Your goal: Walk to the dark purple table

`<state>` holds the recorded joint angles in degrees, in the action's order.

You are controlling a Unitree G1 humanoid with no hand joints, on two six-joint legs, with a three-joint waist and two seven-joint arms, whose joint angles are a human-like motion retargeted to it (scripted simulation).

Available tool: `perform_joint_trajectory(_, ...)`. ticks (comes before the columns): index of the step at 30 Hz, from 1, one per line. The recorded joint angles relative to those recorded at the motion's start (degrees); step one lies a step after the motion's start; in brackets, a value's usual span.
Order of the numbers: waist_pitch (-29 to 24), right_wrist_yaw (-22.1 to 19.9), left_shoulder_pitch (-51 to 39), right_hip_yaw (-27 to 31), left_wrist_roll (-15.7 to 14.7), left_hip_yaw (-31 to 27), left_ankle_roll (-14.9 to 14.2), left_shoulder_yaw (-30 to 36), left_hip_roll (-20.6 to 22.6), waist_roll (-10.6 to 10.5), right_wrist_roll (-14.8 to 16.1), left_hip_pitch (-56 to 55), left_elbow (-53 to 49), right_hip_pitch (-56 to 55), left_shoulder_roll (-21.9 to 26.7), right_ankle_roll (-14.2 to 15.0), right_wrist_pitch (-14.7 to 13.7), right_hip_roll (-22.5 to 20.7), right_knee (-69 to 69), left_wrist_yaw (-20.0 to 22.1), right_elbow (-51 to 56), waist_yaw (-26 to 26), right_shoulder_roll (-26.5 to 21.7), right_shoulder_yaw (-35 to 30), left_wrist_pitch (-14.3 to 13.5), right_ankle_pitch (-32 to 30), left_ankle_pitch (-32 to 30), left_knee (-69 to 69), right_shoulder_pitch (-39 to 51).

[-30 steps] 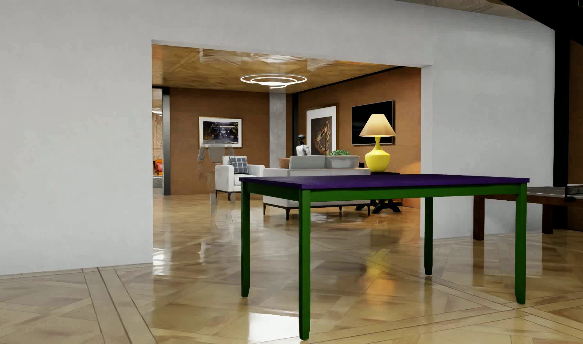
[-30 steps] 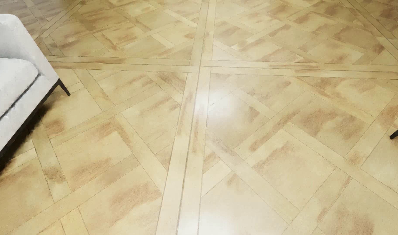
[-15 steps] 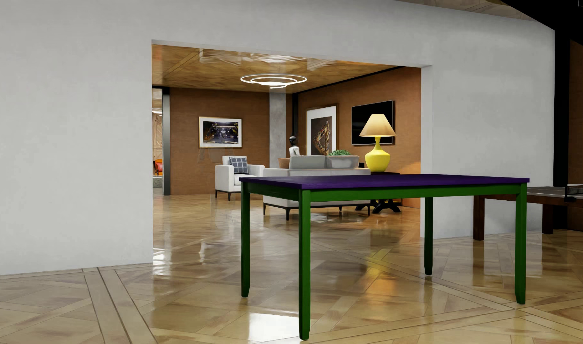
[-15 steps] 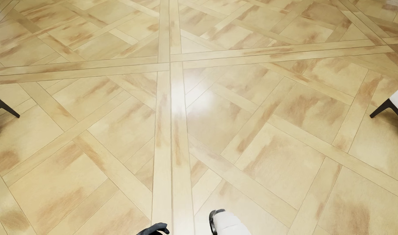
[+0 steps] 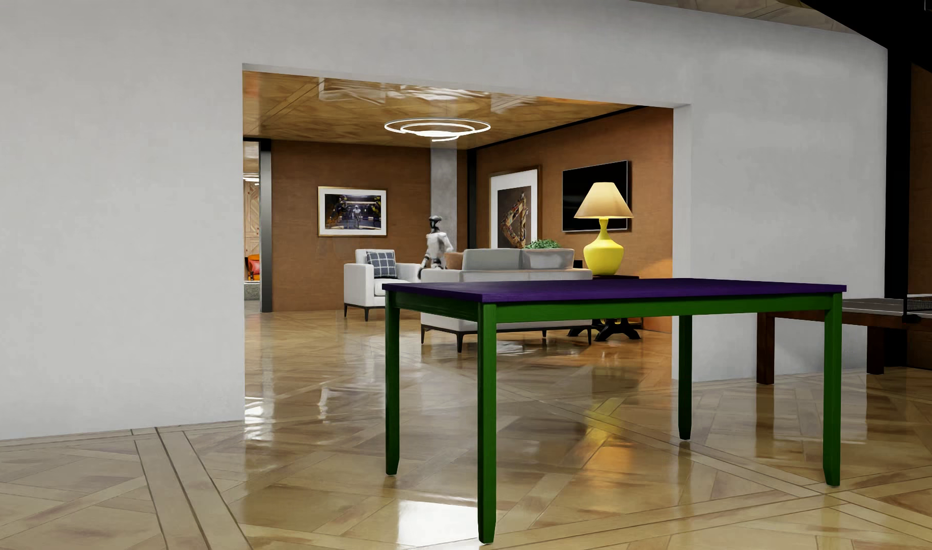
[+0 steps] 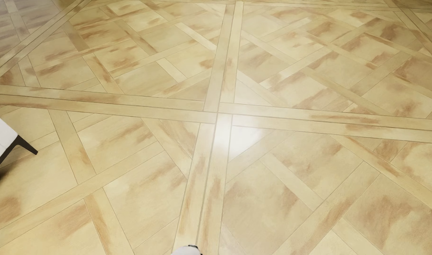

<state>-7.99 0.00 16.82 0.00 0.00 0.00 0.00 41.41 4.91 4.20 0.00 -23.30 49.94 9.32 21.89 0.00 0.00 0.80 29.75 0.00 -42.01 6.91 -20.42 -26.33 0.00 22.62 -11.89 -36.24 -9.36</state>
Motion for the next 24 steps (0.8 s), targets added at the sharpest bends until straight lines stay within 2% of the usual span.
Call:
perform_joint_trajectory(2, 1.2, 0.0, 1.2, 0.0, 0.0, 0.0, 0.0, 0.4, 0.1, 0.2, 0.0, -2.1, 1.8, 6.4, -0.3, 0.0, 0.0, -0.1, -1.4, 0.0, 0.9, 1.2, -0.9, 0.4, 0.0, 4.6, 26.0, 10.8, 2.6)
perform_joint_trajectory(3, 1.4, 0.0, 1.4, 0.0, 0.0, 0.0, 0.0, 1.5, -0.5, 0.3, 0.0, -3.5, 2.2, 7.9, -0.2, 0.0, 0.0, 0.0, -0.5, 0.0, 0.3, 3.0, -0.6, 1.9, 0.0, 5.5, 29.0, 10.1, 3.1)
perform_joint_trajectory(4, 1.0, 0.0, 1.7, 0.0, 0.0, 0.0, 0.0, 2.3, 0.4, 1.0, 0.0, -4.5, 2.9, 9.8, -0.5, 0.0, 0.0, 0.8, 1.3, 0.0, -0.8, 4.1, -0.3, 2.5, 0.0, 4.2, 18.7, 9.0, 3.1)
perform_joint_trajectory(5, 1.3, 0.0, 2.0, 0.0, 0.0, 0.0, 0.0, 2.5, 1.2, 2.2, 0.0, -7.0, 2.9, 10.2, -0.5, 0.0, 0.0, 1.9, 4.0, 0.0, -2.3, 4.7, 0.6, 3.4, 0.0, -0.7, 5.0, 4.3, 2.6)
perform_joint_trajectory(6, 1.0, 0.0, 1.6, 0.0, 0.0, 0.0, 0.0, 3.3, 2.8, 4.0, 0.0, -7.1, 3.8, 9.8, -0.7, 0.0, 0.0, 3.9, 9.8, 0.0, -4.2, 5.1, 1.9, 4.1, 0.0, -9.3, -1.4, -0.7, 1.1)
perform_joint_trajectory(7, 1.1, 0.0, 1.5, 0.0, 0.0, 0.0, 0.0, 3.6, 4.5, 4.8, 0.0, -4.1, 4.5, 7.8, -0.5, 0.0, 0.0, 5.2, 19.3, 0.0, -6.3, 3.8, 2.8, 3.0, 0.0, -21.0, -1.3, -2.8, -0.8)
perform_joint_trajectory(8, 1.6, 0.0, 1.5, 0.0, 0.0, 0.0, 0.0, 1.8, 6.3, 4.8, 0.0, -1.5, 4.7, 2.1, -1.0, 0.0, 0.0, 5.9, 31.2, 0.0, -7.2, 2.0, 3.2, 2.1, 0.0, -28.2, -0.3, -4.3, -2.5)
perform_joint_trajectory(9, 0.8, 0.0, 0.7, 0.0, 0.0, 0.0, 0.0, 1.9, 7.7, 5.2, 0.0, 3.1, 3.1, -3.2, -0.6, 0.0, 0.0, 7.1, 42.7, 0.0, -8.0, 0.0, 3.1, -0.5, 0.0, -23.8, 2.7, -3.7, -3.6)
perform_joint_trajectory(10, 0.2, 0.0, -0.5, 0.0, 0.0, 0.0, 0.0, 1.4, 7.6, 4.7, 0.0, 8.9, 2.2, -8.4, -0.5, 0.0, 0.0, 7.5, 49.3, 0.0, -8.2, -3.0, 3.0, -1.7, 0.0, -14.3, 6.9, -1.9, -4.7)
perform_joint_trajectory(11, 0.0, 0.0, -2.3, 0.0, 0.0, 0.0, 0.0, 2.2, 6.6, 3.0, 0.0, 14.3, 1.0, -13.7, -0.3, 0.0, 0.0, 6.7, 51.3, 0.0, -9.2, -6.6, 2.6, -2.6, 0.0, -7.9, 10.8, 0.4, -5.6)
perform_joint_trajectory(12, 0.8, 0.0, -4.5, 0.0, 0.0, 0.0, 0.0, 1.7, 5.8, 1.4, 0.0, 18.5, 0.3, -18.8, -0.3, 0.0, 0.0, 6.5, 48.1, 0.0, -10.2, -10.4, 2.5, -1.6, 0.0, -5.0, 15.0, 2.5, -6.9)
perform_joint_trajectory(13, 0.7, 0.0, -6.6, 0.0, 0.0, 0.0, 0.0, 3.7, 4.9, 0.3, 0.0, 24.3, -1.8, -21.6, 0.8, 0.0, 0.0, 6.6, 40.8, 0.0, -10.0, -13.9, 2.0, -2.3, 0.0, -4.7, 19.8, 5.6, -8.5)
perform_joint_trajectory(14, 0.6, 0.0, -8.2, 0.0, 0.0, 0.0, 0.0, 1.8, 3.7, -0.7, 0.0, 29.4, -4.2, -24.5, 1.6, 0.0, 0.0, 6.7, 31.9, 0.0, -11.0, -16.0, 1.5, -1.9, 0.0, -5.8, 24.0, 8.5, -9.2)
perform_joint_trajectory(15, 0.9, 0.0, -10.5, 0.0, 0.0, 0.0, 0.0, 1.1, 2.9, -1.7, 0.0, 33.7, -4.1, -26.0, 1.7, 0.0, 0.0, 7.0, 21.8, 0.0, -11.4, -17.9, 1.0, -1.6, 0.0, -8.3, 28.3, 10.5, -10.3)
perform_joint_trajectory(17, 2.8, 0.0, -14.1, 0.0, 0.0, 0.0, 0.0, -3.8, 2.3, -1.9, 0.0, 39.3, -5.7, -29.0, 2.5, 0.0, 0.0, 7.4, 3.6, 0.0, -13.0, -20.3, 0.5, -2.9, 0.0, -18.4, 35.3, 12.1, -10.6)
perform_joint_trajectory(18, 3.6, 0.0, -15.3, 0.0, 0.0, 0.0, 0.0, -6.3, 2.4, -2.5, 0.0, 41.2, -5.9, -31.3, 2.4, 0.0, 0.0, 7.5, -20.1, 0.0, -13.8, -20.3, 0.4, -2.7, 0.0, -23.8, 36.0, 12.0, -10.7)
perform_joint_trajectory(19, 3.7, 0.0, -15.9, 0.0, 0.0, 0.0, 0.0, -6.7, 1.2, -2.8, 0.0, 42.8, -7.3, -33.7, 3.4, 0.0, 0.0, 7.5, -0.9, 0.0, -13.8, -21.8, 0.2, -3.6, 0.0, -19.1, 34.6, 10.8, -10.6)
perform_joint_trajectory(20, 3.0, 0.0, -14.7, 0.0, 0.0, 0.0, 0.0, -9.9, -0.6, -3.7, 0.0, 45.2, -8.9, -34.7, 3.4, 0.0, 0.0, 5.8, 4.4, 0.0, -14.6, -23.4, 0.0, -4.6, 0.0, -19.7, 31.1, 8.4, -10.2)
perform_joint_trajectory(21, 3.9, 0.0, -13.4, 0.0, 0.0, 0.0, 0.0, -11.4, -2.2, -4.8, 0.0, 44.5, -8.0, -35.9, 2.3, 0.0, 0.0, 4.6, 9.5, 0.0, -15.6, -24.5, 0.1, -4.9, 0.0, -22.6, 23.8, 2.4, -10.2)
perform_joint_trajectory(22, 3.5, 0.0, -11.6, 0.0, 0.0, 0.0, 0.0, -12.0, -4.8, -6.7, 0.0, 42.4, -6.1, -34.1, 0.5, 0.0, 0.0, 1.7, 14.2, 0.0, -17.1, -24.8, 0.2, -4.8, 0.0, -20.6, 12.1, -7.9, -10.0)
perform_joint_trajectory(23, 3.6, 0.0, -10.0, 0.0, 0.0, 0.0, 0.0, -11.2, -4.5, -6.5, 0.0, 35.6, -5.3, -32.0, -0.2, 0.0, 0.0, -0.2, 15.0, 0.0, -17.5, -23.5, 0.6, -3.8, 0.0, -17.5, 2.8, -22.7, -9.3)
perform_joint_trajectory(24, 2.3, 0.0, -9.4, 0.0, 0.0, 0.0, 0.0, -9.6, -5.6, -6.9, 0.0, 28.8, -4.0, -27.9, -0.9, 0.0, 0.0, -2.5, 14.4, 0.0, -16.2, -22.2, 0.9, -2.1, 0.0, -14.7, 2.7, -37.4, -9.0)
